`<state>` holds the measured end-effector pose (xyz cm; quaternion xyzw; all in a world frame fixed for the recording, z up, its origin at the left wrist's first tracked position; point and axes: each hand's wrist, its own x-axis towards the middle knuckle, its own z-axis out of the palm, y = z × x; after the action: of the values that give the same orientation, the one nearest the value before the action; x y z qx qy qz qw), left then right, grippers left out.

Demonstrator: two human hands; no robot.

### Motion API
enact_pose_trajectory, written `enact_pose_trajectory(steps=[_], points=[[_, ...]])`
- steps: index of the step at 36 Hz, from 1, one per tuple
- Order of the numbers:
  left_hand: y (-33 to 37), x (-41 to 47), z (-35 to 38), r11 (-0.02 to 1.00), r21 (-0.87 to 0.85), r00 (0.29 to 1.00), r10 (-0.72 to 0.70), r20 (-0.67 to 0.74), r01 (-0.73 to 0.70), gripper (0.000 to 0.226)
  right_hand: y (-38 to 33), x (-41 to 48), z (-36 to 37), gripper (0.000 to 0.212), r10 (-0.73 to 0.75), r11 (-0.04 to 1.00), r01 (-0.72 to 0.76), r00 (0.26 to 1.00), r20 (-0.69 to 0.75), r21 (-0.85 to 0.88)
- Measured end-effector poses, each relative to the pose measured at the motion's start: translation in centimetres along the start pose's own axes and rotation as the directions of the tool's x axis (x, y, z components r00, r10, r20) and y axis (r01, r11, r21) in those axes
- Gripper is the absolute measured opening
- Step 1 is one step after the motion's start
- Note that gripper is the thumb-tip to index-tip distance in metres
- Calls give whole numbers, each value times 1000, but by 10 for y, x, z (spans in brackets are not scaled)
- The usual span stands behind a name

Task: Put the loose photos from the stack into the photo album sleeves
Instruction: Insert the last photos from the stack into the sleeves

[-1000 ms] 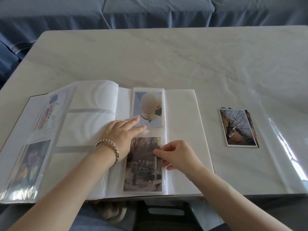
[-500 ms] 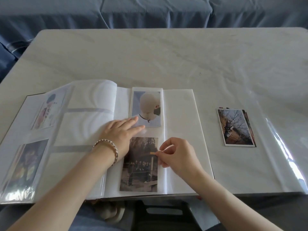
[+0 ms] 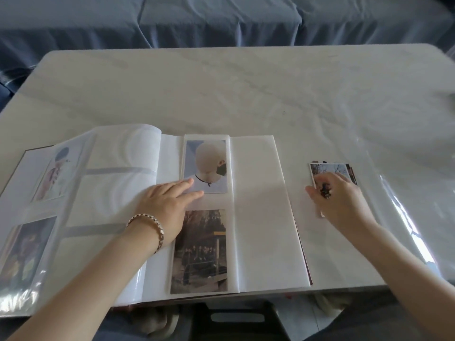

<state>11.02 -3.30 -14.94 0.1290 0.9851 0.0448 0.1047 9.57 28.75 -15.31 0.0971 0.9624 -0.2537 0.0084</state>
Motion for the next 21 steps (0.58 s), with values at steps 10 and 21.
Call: enact_pose_trajectory(steps=[10, 21], points=[[54, 24, -12, 990, 10, 990, -138, -29, 138, 49, 24, -4, 10, 47, 7, 892, 48, 993, 121, -449], [100, 60, 6, 999, 42, 989, 3, 145, -9, 55, 19, -12, 3, 55, 102, 948, -57, 987, 128, -314]])
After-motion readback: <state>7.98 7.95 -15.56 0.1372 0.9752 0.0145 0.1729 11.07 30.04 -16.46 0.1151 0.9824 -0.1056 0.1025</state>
